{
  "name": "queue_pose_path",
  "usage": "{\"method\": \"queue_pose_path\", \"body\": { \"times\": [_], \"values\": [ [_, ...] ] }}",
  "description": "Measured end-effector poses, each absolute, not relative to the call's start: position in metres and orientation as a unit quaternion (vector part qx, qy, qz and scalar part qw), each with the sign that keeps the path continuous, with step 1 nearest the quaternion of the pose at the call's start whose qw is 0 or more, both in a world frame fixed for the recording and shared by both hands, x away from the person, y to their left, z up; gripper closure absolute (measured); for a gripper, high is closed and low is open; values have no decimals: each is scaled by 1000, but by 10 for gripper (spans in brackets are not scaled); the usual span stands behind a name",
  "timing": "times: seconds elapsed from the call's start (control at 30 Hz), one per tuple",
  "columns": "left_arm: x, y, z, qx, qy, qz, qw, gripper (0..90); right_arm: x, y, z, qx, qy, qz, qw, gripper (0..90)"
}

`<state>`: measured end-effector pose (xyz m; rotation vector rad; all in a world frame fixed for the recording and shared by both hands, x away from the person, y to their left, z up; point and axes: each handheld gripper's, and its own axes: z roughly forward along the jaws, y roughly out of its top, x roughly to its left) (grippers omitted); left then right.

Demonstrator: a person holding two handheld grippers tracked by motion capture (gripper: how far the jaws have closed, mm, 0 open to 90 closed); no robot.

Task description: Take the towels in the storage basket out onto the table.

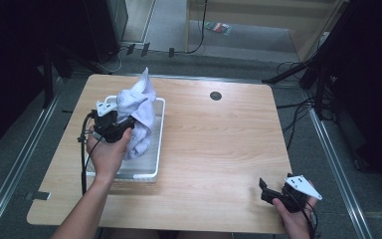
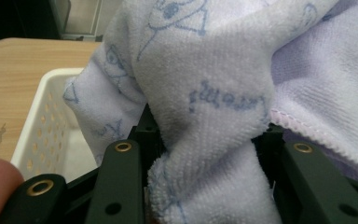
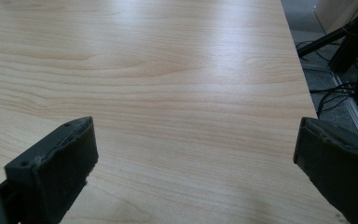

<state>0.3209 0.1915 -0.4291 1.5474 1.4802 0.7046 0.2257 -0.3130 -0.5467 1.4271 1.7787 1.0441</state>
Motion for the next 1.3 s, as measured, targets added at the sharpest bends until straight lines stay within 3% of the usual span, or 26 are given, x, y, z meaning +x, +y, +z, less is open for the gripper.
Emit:
{"method": "queue_pose_path", "body": {
  "times": [0.7,1.3],
  "values": [
    [311,148,-404,621,563,303,453,572,226,-313,-547,540,675,396,311,0],
    [309,84,-385,643,531,292,469,567,225,-313,-547,539,675,397,310,0]
  ]
}}
